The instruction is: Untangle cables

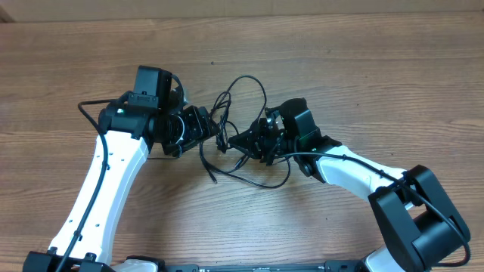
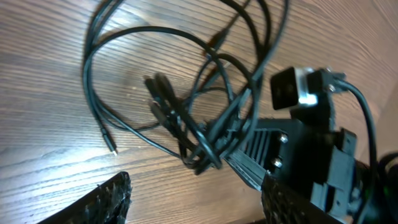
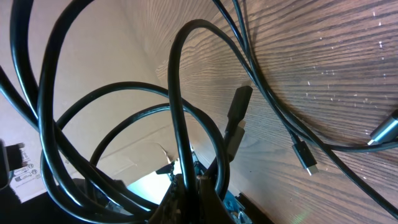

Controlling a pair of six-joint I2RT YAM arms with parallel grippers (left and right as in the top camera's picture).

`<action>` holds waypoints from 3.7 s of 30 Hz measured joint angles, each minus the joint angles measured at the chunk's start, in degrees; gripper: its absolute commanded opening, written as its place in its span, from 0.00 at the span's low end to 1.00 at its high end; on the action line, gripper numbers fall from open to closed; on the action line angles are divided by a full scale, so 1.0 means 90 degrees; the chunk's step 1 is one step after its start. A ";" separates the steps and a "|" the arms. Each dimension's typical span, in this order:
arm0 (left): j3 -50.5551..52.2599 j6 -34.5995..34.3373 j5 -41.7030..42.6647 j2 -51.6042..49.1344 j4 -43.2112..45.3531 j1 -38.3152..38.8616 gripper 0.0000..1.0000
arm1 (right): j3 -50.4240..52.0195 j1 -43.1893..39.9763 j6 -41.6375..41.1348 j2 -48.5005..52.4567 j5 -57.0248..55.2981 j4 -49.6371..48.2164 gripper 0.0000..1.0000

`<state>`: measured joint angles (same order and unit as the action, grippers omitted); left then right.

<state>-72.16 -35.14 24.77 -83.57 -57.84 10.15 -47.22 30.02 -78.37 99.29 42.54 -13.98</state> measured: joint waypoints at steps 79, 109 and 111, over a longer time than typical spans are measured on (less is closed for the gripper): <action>-0.0172 -0.2635 0.2358 -0.0809 -0.0612 -0.2397 0.04 | 0.0000 0.0002 0.0437 0.0000 -0.0279 0.0811 0.04; -0.0192 -0.1807 0.2387 -0.0782 -0.1336 -0.2283 0.04 | 0.0022 -0.0046 0.3531 0.0024 0.1287 -0.3402 0.92; -0.0192 -0.1967 0.2385 -0.0782 -0.1336 -0.2249 0.04 | 0.0022 0.0010 0.3767 0.0024 0.1336 -0.3330 0.89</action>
<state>-73.89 -52.84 46.24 -90.61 -69.87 -10.09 -47.03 30.11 -44.47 99.50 54.57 -43.94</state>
